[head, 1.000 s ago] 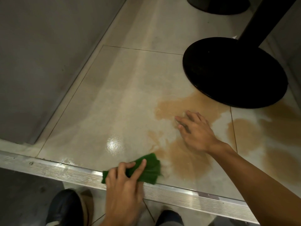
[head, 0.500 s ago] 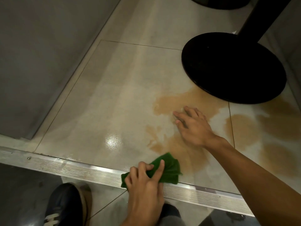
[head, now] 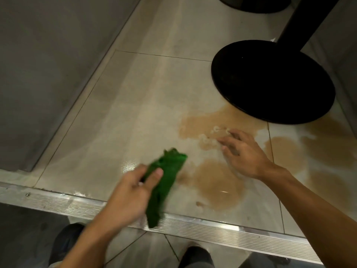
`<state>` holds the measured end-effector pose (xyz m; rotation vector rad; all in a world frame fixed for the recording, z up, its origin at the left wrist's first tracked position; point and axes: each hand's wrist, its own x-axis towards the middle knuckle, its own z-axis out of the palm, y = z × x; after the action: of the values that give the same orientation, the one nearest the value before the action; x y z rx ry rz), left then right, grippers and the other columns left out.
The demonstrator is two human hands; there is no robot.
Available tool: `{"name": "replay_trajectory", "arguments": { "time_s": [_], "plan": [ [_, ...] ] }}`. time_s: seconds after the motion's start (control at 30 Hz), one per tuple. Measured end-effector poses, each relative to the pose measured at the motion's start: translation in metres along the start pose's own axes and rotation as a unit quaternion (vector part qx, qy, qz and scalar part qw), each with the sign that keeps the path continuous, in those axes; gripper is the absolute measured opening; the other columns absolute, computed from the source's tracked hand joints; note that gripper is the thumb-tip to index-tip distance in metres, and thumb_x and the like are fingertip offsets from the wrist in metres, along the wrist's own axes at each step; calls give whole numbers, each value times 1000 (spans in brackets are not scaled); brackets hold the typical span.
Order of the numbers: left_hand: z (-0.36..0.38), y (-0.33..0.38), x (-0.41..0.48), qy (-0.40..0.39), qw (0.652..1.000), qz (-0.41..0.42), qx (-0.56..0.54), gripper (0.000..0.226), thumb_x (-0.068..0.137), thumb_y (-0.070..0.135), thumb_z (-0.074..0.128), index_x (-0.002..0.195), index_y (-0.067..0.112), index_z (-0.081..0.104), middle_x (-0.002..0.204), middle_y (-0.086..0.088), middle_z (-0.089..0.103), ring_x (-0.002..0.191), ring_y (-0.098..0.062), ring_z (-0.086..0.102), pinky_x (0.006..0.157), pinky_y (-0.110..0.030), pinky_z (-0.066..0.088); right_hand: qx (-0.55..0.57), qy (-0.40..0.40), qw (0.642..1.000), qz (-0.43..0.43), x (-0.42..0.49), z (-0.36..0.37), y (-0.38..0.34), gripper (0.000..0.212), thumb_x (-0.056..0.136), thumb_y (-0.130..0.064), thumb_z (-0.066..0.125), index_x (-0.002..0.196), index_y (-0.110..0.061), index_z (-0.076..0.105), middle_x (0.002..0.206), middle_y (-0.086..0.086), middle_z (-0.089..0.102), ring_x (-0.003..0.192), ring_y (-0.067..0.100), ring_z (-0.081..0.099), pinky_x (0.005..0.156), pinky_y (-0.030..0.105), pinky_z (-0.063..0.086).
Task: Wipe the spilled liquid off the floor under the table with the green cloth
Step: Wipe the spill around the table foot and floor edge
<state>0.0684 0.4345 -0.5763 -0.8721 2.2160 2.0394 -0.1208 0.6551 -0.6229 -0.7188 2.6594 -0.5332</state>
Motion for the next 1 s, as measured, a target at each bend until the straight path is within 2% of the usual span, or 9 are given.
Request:
{"name": "replay_trajectory", "arguments": {
  "time_s": [0.07,0.13,0.2,0.27,0.33,0.43,0.6,0.83,1.0],
  "plan": [
    [-18,21,20,29,999,18,-19,20,93,19,54,94,5,67,86,-11,74,77,-20,69,65,-26,55,2,-13,1000,-6,-3,-1,5,39,99,-41,40,137,-35,48,155,-2,24,143,16,14,117,39,17],
    [-25,30,45,65,991,85,79,17,95,23,53,91,14,68,87,-2,72,75,-12,67,68,-25,53,12,-19,1000,-6,-3,-2,6,39,100,-41,38,137,-35,48,155,-2,23,143,16,15,117,39,16],
    [-26,25,73,91,934,199,281,23,97,29,51,92,14,67,97,-1,63,84,-10,60,79,-18,43,18,-19,1000,-1,-1,-2,6,38,100,-42,38,136,-36,48,155,-3,23,142,15,15,117,39,17],
    [-17,4,93,43,865,245,436,37,92,38,42,102,15,68,109,-1,61,99,-24,54,89,-30,42,20,-17,1000,4,-1,-1,6,38,100,-42,37,136,-37,48,155,-4,23,142,15,15,117,39,18],
    [-4,-20,94,14,826,238,510,47,85,45,33,109,22,67,113,5,61,106,-25,47,85,-40,42,15,-16,1000,1,-2,1,8,39,100,-43,36,137,-38,47,155,-4,22,142,15,15,117,39,18],
    [10,-36,79,42,823,249,509,47,84,40,34,113,22,67,103,5,61,100,-19,43,77,-37,34,11,-10,1000,-4,-3,4,9,39,100,-43,37,138,-38,46,156,-3,22,143,15,13,118,39,16],
    [34,-50,35,6,831,249,498,40,84,40,49,119,27,65,103,7,55,93,-19,43,75,-39,45,-4,1,1000,-4,-4,6,5,40,100,-41,38,139,-40,44,155,-2,22,142,15,11,116,40,16],
    [62,-73,-21,-36,847,267,458,43,77,38,49,115,31,66,104,7,55,91,-16,45,67,-35,50,-5,-3,1000,0,-4,5,4,39,100,-41,38,139,-40,44,155,-2,22,143,17,12,117,43,17],
    [48,-81,-16,-39,850,291,437,47,76,28,53,122,32,62,113,8,54,94,-17,46,77,-37,49,-6,-6,1000,-4,-3,4,5,40,100,-41,38,139,-40,43,156,-1,21,143,18,13,117,39,16]
  ]
}}
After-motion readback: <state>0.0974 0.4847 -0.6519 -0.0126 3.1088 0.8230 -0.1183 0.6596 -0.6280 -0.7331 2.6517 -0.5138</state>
